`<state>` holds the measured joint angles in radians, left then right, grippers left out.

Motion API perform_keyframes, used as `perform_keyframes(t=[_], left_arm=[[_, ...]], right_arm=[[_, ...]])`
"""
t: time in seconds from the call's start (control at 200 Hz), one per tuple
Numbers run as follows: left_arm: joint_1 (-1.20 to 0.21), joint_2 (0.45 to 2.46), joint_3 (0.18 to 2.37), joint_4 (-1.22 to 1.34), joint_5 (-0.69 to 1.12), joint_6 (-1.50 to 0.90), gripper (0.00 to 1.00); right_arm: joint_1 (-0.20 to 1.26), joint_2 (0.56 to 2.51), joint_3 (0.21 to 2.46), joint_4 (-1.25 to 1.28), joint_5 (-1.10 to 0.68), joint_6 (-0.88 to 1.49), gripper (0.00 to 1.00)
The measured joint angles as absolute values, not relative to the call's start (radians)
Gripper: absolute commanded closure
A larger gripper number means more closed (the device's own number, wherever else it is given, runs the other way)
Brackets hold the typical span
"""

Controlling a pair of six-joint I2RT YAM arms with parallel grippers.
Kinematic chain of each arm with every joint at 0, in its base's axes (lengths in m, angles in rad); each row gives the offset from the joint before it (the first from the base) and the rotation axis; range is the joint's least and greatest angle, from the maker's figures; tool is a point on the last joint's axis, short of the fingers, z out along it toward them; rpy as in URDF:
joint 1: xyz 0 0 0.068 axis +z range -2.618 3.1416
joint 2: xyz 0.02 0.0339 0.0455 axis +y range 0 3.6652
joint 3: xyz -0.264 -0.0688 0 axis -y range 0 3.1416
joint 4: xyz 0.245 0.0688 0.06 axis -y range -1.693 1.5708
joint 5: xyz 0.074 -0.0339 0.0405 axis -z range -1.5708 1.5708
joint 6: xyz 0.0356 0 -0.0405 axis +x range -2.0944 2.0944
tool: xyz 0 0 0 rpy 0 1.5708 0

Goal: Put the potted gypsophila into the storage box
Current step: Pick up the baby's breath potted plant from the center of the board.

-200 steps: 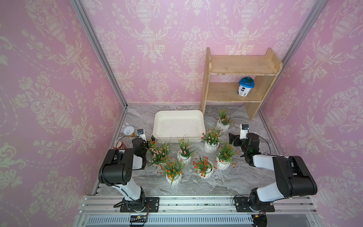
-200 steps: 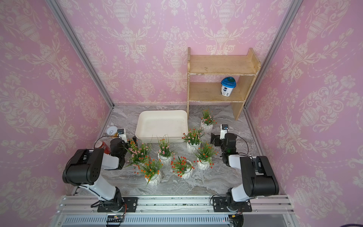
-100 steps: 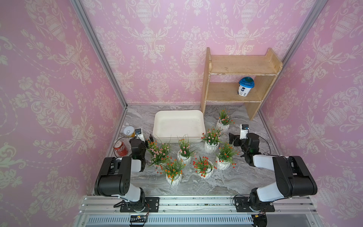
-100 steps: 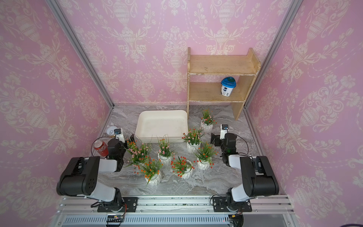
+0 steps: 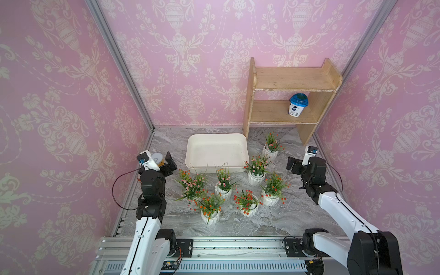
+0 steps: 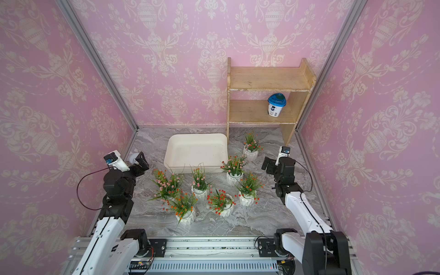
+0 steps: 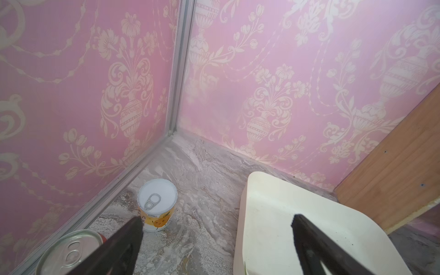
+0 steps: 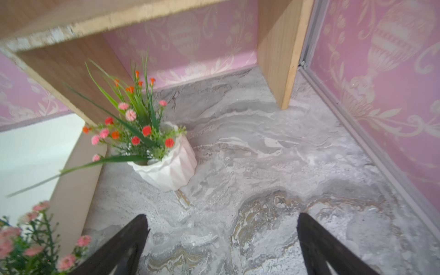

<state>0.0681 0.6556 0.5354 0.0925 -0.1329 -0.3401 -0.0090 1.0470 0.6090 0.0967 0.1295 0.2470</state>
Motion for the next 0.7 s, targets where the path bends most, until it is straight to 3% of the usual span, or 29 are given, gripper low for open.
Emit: perform_keyframes(t=[0.15,0.355,0.696], left_arm=[[0.068,0.661,0.673,-0.075,-0.096,-0.413,0.01],[0.068,0.856,0.912,-0.252,0.018,-0.495,0.01],[0.068,1.122,1.092,-0.394,0.282,-0.498,0.01]], right_arm=[[-0.019,1.011,0.828,-0.196,0.169,0.327,0.0],[-0.027,1.177,1.127,-0.493,0.069,0.366,0.0],[-0.027,1.394,1.178,-0.638,-0.057,0.45,0.04]])
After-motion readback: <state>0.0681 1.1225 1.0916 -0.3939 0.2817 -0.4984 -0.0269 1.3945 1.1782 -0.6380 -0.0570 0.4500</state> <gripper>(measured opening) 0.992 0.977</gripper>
